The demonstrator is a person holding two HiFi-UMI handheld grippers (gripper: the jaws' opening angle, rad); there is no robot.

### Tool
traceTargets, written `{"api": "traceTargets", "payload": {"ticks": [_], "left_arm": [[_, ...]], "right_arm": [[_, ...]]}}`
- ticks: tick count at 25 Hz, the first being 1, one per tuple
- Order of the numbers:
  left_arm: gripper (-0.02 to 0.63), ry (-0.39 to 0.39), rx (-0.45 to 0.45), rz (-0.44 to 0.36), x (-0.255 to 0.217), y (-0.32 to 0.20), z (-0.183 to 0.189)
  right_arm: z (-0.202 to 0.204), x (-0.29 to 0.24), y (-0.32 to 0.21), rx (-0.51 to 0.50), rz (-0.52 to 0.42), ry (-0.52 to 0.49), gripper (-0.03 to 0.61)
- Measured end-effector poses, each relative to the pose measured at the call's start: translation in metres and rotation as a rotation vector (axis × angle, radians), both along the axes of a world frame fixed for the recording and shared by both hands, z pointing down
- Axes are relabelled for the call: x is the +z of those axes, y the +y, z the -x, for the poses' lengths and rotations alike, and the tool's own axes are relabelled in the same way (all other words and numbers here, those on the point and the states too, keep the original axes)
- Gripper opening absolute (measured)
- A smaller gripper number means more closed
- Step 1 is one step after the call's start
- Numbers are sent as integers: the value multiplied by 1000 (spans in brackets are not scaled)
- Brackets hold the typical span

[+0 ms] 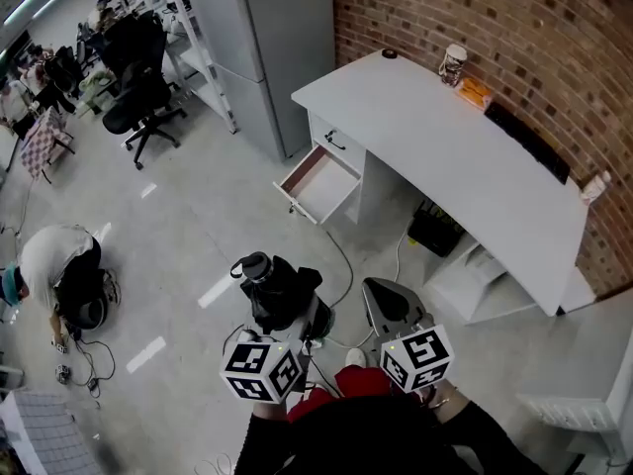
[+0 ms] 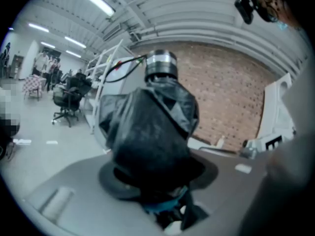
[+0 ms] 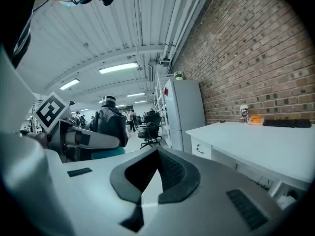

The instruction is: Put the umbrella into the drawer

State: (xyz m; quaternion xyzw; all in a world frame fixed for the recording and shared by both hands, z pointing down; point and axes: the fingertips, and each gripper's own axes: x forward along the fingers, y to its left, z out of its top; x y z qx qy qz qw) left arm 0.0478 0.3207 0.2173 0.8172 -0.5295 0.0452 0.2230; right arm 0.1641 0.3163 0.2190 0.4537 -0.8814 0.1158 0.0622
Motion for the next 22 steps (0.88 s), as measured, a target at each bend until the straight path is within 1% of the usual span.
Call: {"api": "traceTargets", "payload": {"ticks": [3,7,13,17,22], "left_arm": [[210,-5,-10,2,3,-13,-6],[210,-2,-34,2,2,-26,-10],[212,-15,-80,-32,-12,-41,-9],[212,-12,-99,-53,-25,-46,-6],[212,-38,-112,-66,-36,-57,-9]], "right_arm": [[-10,1,-12,-15,-8,2,2],[-21,1,-22,-37,6,-19,2],[-41,1,-39,-9,18,-26,2],[-43,1,-43,-17,35,-42,2],[-44,2,-49,-36,51,-55,2]]}}
